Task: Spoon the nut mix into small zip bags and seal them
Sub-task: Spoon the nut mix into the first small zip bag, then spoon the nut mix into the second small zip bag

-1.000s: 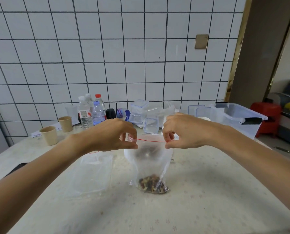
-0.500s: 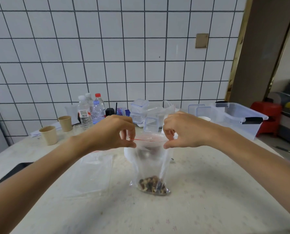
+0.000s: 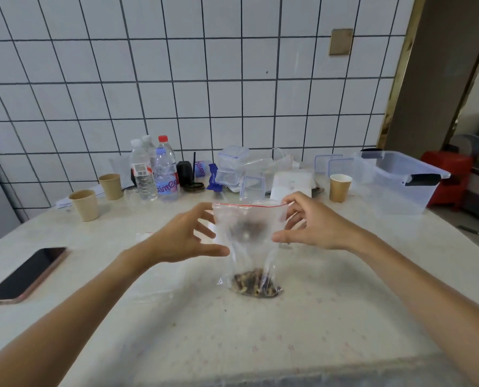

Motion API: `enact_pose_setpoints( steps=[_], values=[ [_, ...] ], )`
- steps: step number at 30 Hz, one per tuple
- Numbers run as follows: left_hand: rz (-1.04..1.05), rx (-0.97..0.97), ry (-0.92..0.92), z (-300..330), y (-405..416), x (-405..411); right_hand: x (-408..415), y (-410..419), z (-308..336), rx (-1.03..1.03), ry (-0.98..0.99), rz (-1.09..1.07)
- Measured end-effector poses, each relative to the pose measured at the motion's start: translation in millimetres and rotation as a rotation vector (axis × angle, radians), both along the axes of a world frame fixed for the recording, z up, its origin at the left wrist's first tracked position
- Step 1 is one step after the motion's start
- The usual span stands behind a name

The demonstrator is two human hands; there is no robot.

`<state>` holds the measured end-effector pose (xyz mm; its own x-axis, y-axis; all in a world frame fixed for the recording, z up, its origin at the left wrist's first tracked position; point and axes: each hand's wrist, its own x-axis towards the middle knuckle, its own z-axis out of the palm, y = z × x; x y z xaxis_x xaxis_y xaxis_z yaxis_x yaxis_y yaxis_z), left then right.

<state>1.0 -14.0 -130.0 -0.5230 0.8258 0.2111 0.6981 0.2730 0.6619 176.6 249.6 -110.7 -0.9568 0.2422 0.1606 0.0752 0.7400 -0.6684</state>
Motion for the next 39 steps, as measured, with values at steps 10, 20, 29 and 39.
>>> enact_pose_setpoints(
  steps=[10, 20, 29, 39],
  values=[
    [-0.046, 0.103, -0.289, -65.6, 35.2, 26.2, -8.5, -33.4, -93.8, -0.5, -0.001, 0.037],
    [0.069, 0.45, -0.402, -73.6, 85.4, 46.0, -3.4, -25.1, -93.0, -0.78, 0.272, -0.327],
    [-0.128, 0.137, 0.295, -127.3, 97.3, 54.9, -7.1, 93.0, -63.6, -0.678, 0.418, -0.62],
    [-0.153, 0.165, 0.288, -126.6, 102.1, 52.3, -61.6, 166.4, -76.2, -0.465, 0.195, -0.697]
  ],
)
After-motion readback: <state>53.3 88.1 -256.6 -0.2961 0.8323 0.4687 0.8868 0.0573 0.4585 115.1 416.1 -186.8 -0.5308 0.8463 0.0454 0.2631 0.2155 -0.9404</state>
